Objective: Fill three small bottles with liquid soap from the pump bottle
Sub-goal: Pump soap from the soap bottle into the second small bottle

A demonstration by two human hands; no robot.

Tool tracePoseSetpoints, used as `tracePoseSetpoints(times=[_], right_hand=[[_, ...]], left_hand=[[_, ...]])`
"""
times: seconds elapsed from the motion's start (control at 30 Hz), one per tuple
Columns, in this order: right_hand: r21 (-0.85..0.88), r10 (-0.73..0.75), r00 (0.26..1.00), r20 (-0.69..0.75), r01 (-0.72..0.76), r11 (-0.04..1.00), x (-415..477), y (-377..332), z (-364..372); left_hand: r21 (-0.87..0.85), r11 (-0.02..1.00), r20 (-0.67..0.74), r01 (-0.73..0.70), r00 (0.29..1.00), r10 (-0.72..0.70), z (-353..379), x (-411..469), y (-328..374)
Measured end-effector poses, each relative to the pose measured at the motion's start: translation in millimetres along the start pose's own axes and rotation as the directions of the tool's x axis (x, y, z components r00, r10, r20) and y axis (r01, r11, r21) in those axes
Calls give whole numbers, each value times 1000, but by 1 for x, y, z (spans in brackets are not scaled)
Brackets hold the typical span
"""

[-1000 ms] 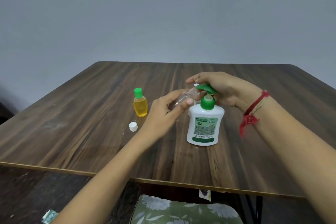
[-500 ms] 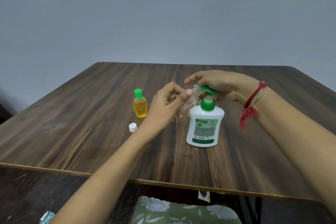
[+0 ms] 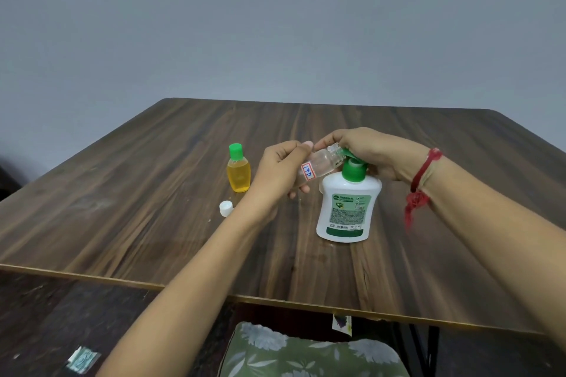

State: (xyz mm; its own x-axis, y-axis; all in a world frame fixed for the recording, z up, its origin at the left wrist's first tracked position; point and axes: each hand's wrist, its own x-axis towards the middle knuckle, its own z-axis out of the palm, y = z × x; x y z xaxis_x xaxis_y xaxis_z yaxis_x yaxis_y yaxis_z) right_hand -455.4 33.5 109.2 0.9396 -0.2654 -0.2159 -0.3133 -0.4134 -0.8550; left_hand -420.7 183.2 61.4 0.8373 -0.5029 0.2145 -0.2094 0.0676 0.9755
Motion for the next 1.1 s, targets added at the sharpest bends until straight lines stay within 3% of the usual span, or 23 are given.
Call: tracePoseSetpoints(times=[0.13, 0.37, 0.5, 0.7, 0.8, 0.97, 1.1], right_hand=[[-35, 17, 999, 47, -16, 999, 0, -4, -6], [-59, 10, 1000, 8, -10, 998, -3, -2, -2], [-195, 30, 999, 42, -21, 981, -5, -12, -8], [-51, 2, 999, 47, 1, 999, -1, 4, 0], [-92, -4, 999, 36, 8, 996, 1, 4, -2], [-173, 0, 998, 59, 10, 985, 0, -6, -8], [-76, -14, 999, 53, 18, 997, 3, 4, -1]], left_hand=[[-149, 977, 29, 153, 988, -150, -1, 2, 9], [-457, 807, 343, 373, 911, -227, -20, -3, 11], [-540, 762, 285, 357, 930, -234, -19, -3, 7], [-352, 903, 156, 246, 967, -202, -14, -8, 5], [-231, 946, 103, 227, 973, -208, -11, -8, 4], [-98, 955, 23, 278, 960, -278, -7, -4, 0], [-78, 949, 28, 306, 952, -304, -11, -3, -4]])
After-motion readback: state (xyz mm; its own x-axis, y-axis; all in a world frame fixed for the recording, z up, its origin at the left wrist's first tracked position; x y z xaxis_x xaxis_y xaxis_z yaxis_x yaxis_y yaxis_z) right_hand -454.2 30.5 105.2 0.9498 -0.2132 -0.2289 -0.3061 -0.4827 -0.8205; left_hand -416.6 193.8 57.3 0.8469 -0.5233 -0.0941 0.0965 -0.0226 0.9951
